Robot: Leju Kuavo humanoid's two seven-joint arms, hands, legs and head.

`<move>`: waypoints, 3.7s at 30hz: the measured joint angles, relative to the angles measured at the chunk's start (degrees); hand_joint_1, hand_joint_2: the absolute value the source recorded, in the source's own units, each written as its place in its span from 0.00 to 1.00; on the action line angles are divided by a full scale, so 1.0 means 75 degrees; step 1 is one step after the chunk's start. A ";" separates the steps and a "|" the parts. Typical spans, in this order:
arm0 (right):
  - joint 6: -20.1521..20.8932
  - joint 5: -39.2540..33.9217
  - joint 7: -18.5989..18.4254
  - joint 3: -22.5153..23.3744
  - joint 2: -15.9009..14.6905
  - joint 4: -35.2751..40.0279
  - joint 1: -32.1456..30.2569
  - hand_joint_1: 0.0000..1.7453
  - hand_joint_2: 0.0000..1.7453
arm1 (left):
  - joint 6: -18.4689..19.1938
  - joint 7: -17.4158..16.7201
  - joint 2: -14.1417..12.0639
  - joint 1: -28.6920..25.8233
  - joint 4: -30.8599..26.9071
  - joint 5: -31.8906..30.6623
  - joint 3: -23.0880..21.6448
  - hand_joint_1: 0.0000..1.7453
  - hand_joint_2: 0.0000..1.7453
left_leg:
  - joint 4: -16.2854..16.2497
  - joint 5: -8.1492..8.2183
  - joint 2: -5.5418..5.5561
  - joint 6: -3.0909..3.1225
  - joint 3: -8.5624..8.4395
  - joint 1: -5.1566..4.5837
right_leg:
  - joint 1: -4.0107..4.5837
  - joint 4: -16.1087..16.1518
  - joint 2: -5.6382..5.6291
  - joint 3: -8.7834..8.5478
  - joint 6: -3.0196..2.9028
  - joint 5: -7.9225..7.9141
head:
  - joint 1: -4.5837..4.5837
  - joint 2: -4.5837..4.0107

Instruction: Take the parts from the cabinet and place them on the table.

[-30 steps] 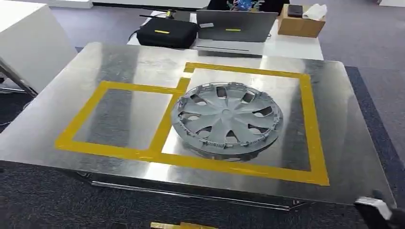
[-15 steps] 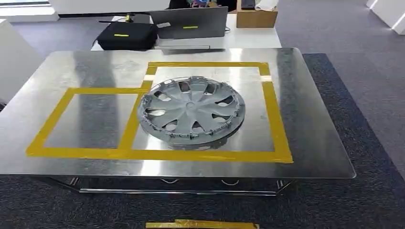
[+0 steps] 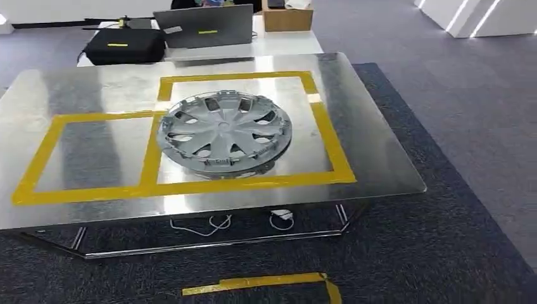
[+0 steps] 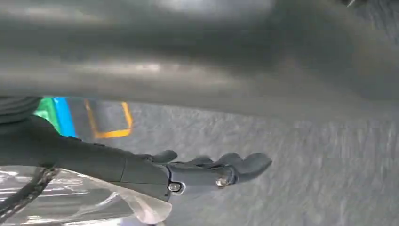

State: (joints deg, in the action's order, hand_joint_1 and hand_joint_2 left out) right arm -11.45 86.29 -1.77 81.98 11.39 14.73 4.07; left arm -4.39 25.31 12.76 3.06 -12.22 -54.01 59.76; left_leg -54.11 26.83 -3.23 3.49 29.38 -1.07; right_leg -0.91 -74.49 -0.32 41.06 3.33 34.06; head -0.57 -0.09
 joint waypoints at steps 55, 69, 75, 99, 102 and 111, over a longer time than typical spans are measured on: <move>0.0224 0.0495 0.0786 -0.1291 0.0090 -0.0294 -0.0030 0.00 0.00 | -0.0723 -0.0122 0.0140 -0.0082 -0.0067 -0.0306 -0.0096 0.00 0.00 | -0.0246 0.0454 0.0403 -0.0292 -0.0331 0.0157 | 0.0030 0.2332 0.0254 -0.0943 -0.0089 -0.1162 | 0.0052 0.0000; 0.0233 0.0498 0.0804 -0.1311 0.0090 -0.0297 -0.0047 0.00 0.00 | -0.0752 -0.0119 0.0198 -0.0053 -0.0079 -0.0320 -0.0096 0.00 0.00 | -0.0316 -0.0698 0.0513 -0.0244 0.0839 0.0018 | 0.0109 0.2748 -0.0164 -0.2275 -0.0229 -0.0315 | 0.0038 0.0000; 0.0239 0.0355 0.0856 -0.1340 0.0105 -0.0306 -0.0071 0.00 0.00 | -0.0807 -0.0128 0.0181 -0.0056 -0.0087 -0.0490 -0.0093 0.00 0.00 | -0.2417 0.1058 0.0522 -0.0542 0.1400 0.0118 | 0.0022 0.2746 0.0213 -0.1701 -0.0470 -0.0804 | 0.0117 0.0000; 0.0008 0.0457 0.1162 -0.1410 0.0111 -0.0306 -0.0054 0.00 0.00 | -0.0784 -0.0210 -0.0003 0.0001 -0.0087 -0.0405 -0.0087 0.00 0.00 | -0.0408 -0.0753 0.1199 -0.0322 0.0972 0.0059 | 0.0040 0.2641 -0.0575 -0.2286 -0.0282 -0.0103 | 0.0096 0.0000; 0.0000 0.0454 0.1162 -0.1410 0.0122 -0.0315 -0.0049 0.00 0.00 | -0.0787 -0.0213 -0.0009 -0.0065 -0.0085 -0.0402 -0.0053 0.00 0.00 | -0.0570 -0.0433 0.0948 -0.0457 0.1110 0.0036 | -0.0031 0.2659 -0.0211 -0.2070 -0.0434 -0.0331 | 0.0125 0.0000; 0.0003 0.0463 0.1151 -0.1413 0.0125 -0.0315 -0.0034 0.00 0.00 | -0.0781 -0.0219 -0.0020 -0.0036 -0.0085 -0.0428 -0.0032 0.00 0.00 | -0.0990 0.0302 0.0004 -0.0755 -0.0195 0.0297 | -0.0017 0.2271 0.0854 -0.1202 -0.0332 -0.0844 | 0.0192 0.0000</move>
State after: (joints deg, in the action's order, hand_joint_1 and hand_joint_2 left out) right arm -11.43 89.77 6.86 71.38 12.33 12.37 3.82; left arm -10.25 23.67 12.61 2.79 -12.85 -57.22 59.52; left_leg -61.54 29.10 -3.20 -2.17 27.91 1.16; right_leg -1.04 -57.45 6.08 32.05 0.84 27.73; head 0.87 -0.09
